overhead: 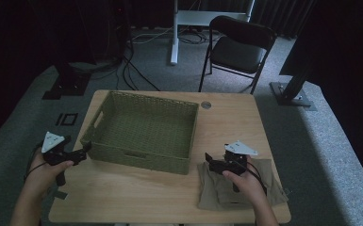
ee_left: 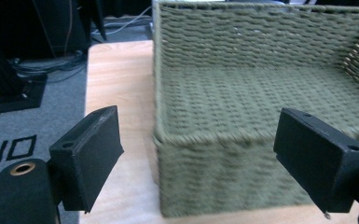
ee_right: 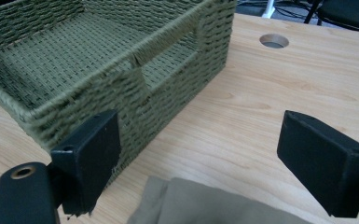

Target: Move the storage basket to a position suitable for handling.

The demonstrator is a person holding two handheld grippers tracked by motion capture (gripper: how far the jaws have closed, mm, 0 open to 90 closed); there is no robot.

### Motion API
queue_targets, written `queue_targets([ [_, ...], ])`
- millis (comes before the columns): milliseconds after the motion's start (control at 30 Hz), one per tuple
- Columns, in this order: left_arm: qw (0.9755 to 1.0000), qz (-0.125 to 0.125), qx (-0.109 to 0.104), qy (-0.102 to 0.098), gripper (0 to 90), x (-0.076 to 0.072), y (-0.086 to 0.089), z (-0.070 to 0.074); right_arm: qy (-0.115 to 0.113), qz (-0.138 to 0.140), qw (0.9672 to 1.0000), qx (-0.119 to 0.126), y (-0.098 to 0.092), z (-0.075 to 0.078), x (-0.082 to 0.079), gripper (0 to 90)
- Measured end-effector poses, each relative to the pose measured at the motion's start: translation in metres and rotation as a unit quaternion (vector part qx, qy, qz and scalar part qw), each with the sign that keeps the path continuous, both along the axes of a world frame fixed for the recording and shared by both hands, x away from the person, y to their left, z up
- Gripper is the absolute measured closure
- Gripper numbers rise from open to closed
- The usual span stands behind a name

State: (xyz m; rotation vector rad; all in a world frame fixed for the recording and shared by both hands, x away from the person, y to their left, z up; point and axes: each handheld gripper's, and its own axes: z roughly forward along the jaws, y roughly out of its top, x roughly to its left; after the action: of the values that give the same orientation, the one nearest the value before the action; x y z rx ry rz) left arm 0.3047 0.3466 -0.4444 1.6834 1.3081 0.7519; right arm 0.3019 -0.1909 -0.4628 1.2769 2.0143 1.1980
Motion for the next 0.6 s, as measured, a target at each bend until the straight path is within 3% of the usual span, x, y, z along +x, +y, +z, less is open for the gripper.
queue_targets([
  [67, 1.0, 0.0, 0.0, 0.0, 15.3, 0.0, 0.0, 0.0, -0.001, 0.001, 1.0, 0.001, 0.002, 0.001, 0.001, 12.8],
  [100, 1.0, 0.003, 0.004, -0.004, 15.4, 0.008, 0.003, 0.0, -0.001, 0.0, 1.0, 0.009, 0.006, 0.003, 0.003, 12.8],
  [200, 0.9999, 0.004, 0.011, -0.005, 15.4, 0.015, 0.006, -0.001, -0.006, 0.0, 1.0, 0.006, 0.009, 0.004, 0.004, 12.8],
  [467, 1.0, 0.001, -0.002, -0.002, 15.4, 0.039, 0.009, -0.008, -0.012, -0.003, 0.9998, 0.013, 0.028, 0.011, 0.013, 12.8],
  [533, 1.0, 0.003, 0.008, 0.003, 15.6, 0.043, 0.01, -0.011, -0.019, -0.018, 0.9996, 0.014, 0.036, 0.011, 0.017, 12.7],
  [567, 0.9996, 0.001, 0.024, 0.011, 15.7, 0.047, 0.01, -0.015, -0.022, -0.023, 0.9994, 0.014, 0.038, 0.011, 0.018, 12.7],
  [600, 0.9996, 0.003, 0.024, 0.014, 15.6, 0.049, 0.011, -0.017, -0.024, -0.025, 0.9993, 0.016, 0.04, 0.01, 0.019, 12.7],
])
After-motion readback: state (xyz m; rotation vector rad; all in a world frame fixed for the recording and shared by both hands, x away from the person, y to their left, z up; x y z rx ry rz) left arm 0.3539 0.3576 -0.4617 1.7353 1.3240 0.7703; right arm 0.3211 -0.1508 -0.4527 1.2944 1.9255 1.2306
